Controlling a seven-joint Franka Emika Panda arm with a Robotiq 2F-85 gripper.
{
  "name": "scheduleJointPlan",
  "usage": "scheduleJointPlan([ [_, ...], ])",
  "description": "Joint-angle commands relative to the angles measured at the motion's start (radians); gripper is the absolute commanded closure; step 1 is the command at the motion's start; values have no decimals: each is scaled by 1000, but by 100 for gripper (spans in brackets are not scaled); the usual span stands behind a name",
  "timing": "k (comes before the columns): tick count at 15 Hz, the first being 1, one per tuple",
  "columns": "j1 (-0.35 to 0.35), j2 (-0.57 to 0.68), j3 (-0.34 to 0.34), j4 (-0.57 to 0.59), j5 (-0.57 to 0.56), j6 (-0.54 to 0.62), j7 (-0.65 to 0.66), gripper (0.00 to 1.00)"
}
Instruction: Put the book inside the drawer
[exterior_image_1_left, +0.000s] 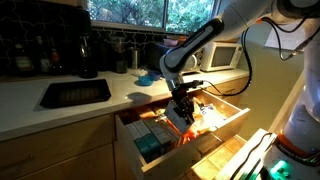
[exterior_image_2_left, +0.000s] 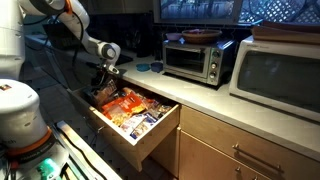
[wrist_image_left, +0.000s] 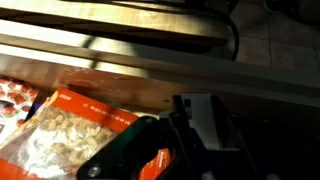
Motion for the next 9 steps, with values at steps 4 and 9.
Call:
scheduleJointPlan([
  [4, 14, 71, -25, 88, 7, -86, 81, 92],
  [9, 22, 117, -32, 134, 8, -117, 117, 92],
])
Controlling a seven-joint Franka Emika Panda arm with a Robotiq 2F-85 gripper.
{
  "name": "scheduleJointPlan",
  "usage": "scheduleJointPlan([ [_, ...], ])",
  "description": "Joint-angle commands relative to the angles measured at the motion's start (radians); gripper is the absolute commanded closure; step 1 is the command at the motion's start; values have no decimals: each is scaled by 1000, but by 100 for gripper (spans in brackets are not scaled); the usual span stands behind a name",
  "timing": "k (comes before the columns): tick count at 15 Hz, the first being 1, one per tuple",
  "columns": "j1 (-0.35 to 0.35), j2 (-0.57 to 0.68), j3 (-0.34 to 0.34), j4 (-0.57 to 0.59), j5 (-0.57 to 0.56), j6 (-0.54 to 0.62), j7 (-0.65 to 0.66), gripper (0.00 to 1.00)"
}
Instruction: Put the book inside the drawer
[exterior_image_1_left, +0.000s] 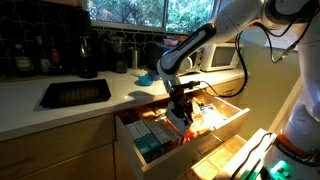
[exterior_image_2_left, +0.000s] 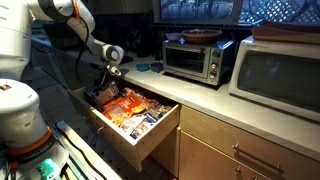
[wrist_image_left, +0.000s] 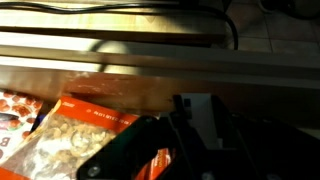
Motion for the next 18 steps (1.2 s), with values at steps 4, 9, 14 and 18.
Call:
scheduleJointPlan([
  [4, 28, 72, -17, 86, 8, -80, 50, 92],
  [9, 38, 110, -27, 120, 5, -91, 65, 92],
  [14, 43, 135, -35, 144, 12, -103, 89, 92],
  [18, 39, 159, -24, 170, 30, -124, 59, 92],
])
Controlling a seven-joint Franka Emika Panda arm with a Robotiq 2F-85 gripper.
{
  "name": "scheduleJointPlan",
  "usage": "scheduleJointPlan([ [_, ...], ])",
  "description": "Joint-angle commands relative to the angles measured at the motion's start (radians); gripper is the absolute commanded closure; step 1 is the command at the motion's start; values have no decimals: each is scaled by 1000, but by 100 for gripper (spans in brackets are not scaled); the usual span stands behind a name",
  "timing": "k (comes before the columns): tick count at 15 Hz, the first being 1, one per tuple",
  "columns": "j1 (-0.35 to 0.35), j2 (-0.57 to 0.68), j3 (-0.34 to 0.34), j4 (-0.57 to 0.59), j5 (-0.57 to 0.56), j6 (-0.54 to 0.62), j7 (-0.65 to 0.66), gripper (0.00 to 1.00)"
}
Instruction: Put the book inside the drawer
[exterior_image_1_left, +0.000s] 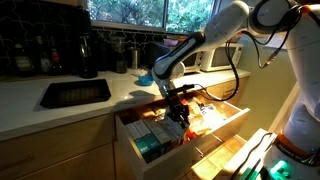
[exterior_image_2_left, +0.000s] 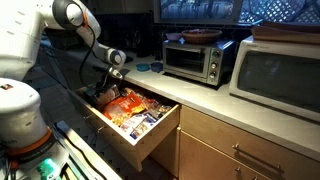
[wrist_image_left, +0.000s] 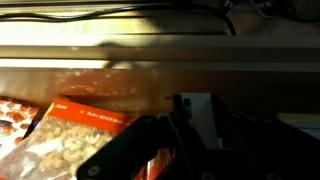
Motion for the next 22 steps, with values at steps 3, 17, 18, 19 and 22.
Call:
scheduleJointPlan([
  [3, 9, 43, -3, 58, 29, -62, -20, 92],
  [17, 12, 85, -38, 64, 20, -72, 0, 92],
  [18, 15, 80, -44, 63, 14, -76, 13, 92],
  [19, 18, 76, -49, 62, 9, -78, 28, 92],
  [22, 32, 62, -65, 57, -9, -85, 82, 92],
])
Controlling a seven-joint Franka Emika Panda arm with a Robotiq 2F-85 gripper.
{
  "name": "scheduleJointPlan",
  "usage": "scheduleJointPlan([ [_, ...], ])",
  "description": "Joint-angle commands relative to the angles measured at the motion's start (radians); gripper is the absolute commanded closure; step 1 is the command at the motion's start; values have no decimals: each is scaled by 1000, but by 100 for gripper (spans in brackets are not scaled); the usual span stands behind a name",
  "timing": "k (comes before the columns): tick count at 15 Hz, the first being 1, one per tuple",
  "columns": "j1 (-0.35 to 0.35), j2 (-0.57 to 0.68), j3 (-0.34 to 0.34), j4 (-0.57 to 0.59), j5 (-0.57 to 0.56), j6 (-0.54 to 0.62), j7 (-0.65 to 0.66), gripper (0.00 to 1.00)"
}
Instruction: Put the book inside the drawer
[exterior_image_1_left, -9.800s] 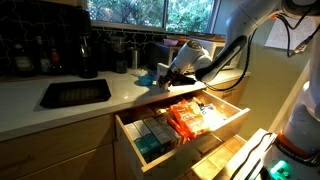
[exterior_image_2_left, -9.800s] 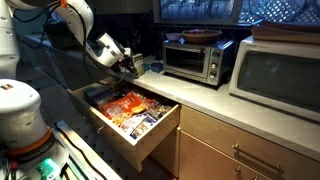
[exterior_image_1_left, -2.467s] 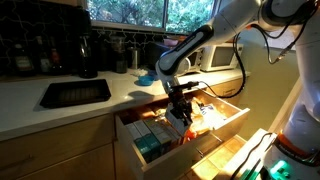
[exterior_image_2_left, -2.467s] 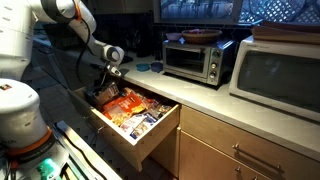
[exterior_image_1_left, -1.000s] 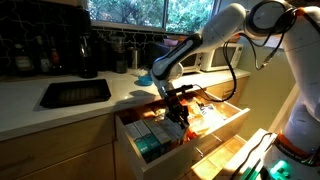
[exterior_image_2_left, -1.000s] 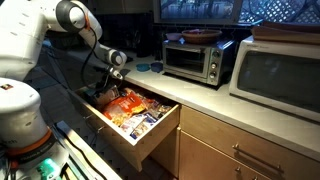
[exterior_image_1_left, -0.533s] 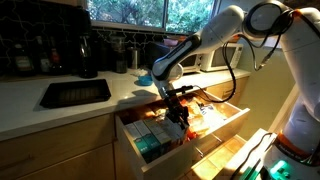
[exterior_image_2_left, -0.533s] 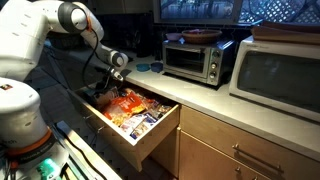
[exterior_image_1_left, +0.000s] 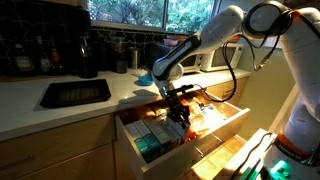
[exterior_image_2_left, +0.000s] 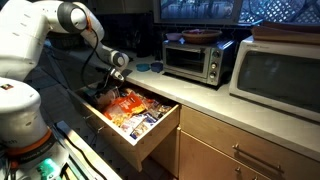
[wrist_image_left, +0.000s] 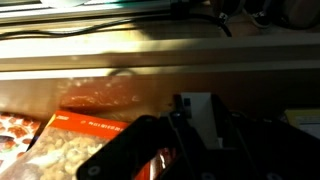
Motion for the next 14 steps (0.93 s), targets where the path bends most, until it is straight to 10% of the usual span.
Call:
scheduleJointPlan([
  [1, 29, 5, -35, 0, -38, -13, 63, 92],
  [14, 23, -53, -19, -27, -1, 11, 27, 92],
])
